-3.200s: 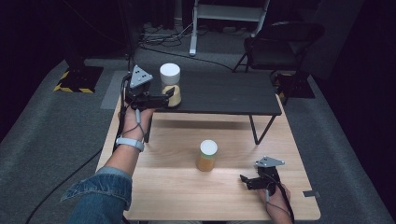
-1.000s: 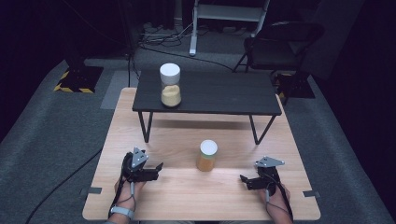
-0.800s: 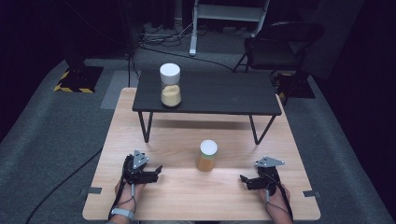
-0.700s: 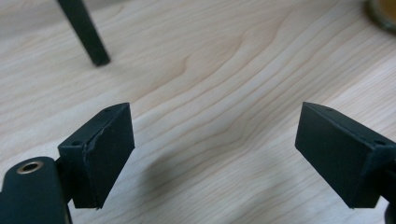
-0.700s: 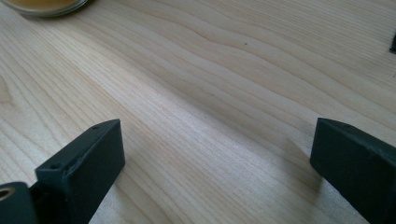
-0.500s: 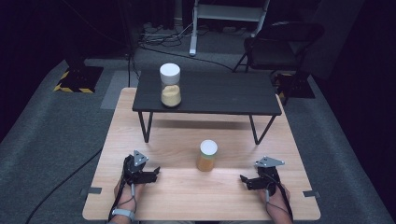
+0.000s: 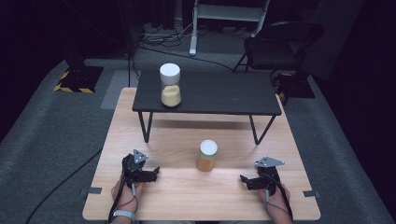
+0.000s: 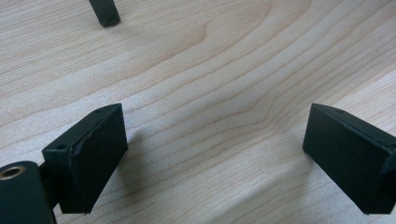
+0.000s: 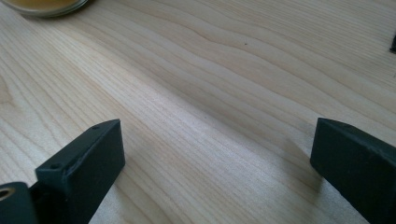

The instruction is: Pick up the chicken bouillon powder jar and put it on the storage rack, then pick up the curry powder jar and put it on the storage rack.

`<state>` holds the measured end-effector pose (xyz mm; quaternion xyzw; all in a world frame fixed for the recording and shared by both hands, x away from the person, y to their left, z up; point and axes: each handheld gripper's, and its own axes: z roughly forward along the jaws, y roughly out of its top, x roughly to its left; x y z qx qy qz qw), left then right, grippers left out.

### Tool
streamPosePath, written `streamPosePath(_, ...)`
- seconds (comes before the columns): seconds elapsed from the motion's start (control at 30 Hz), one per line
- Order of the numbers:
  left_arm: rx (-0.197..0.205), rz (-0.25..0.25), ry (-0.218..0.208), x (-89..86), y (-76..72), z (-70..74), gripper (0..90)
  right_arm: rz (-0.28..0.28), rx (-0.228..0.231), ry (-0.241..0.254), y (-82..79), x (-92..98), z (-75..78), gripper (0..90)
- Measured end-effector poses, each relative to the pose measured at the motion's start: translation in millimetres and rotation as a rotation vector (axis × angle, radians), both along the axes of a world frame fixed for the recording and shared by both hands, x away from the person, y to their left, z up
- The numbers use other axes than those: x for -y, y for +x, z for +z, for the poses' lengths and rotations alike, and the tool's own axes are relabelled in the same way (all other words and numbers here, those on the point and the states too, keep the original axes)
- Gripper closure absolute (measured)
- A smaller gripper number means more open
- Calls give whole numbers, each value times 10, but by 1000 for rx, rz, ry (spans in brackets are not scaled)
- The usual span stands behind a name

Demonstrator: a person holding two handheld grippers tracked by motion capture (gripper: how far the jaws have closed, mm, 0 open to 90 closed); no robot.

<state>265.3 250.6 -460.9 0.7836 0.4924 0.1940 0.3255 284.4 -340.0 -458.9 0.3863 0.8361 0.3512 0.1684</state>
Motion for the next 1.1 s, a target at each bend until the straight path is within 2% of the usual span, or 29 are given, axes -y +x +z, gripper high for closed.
streamPosePath(0.67, -2, 14, 2, 9, -3, 2, 54, 10, -2, 4, -6, 27, 1, 32)
streamPosePath(0.73, -2, 14, 2, 9, -3, 3, 54, -13, -3, 4, -46, -10, 2, 32)
streamPosePath(0.9, -2, 14, 2, 9, -2, 3, 54, -14, -4, 7, -62, 2, 3, 37)
streamPosePath(1.0, -2, 15, 1, 9, -2, 3, 54, -8, -8, 41, -64, 61, -12, 41)
streamPosePath(1.1, -2, 14, 2, 8, -2, 3, 54, -10, 29, 75, -126, 115, -29, 41)
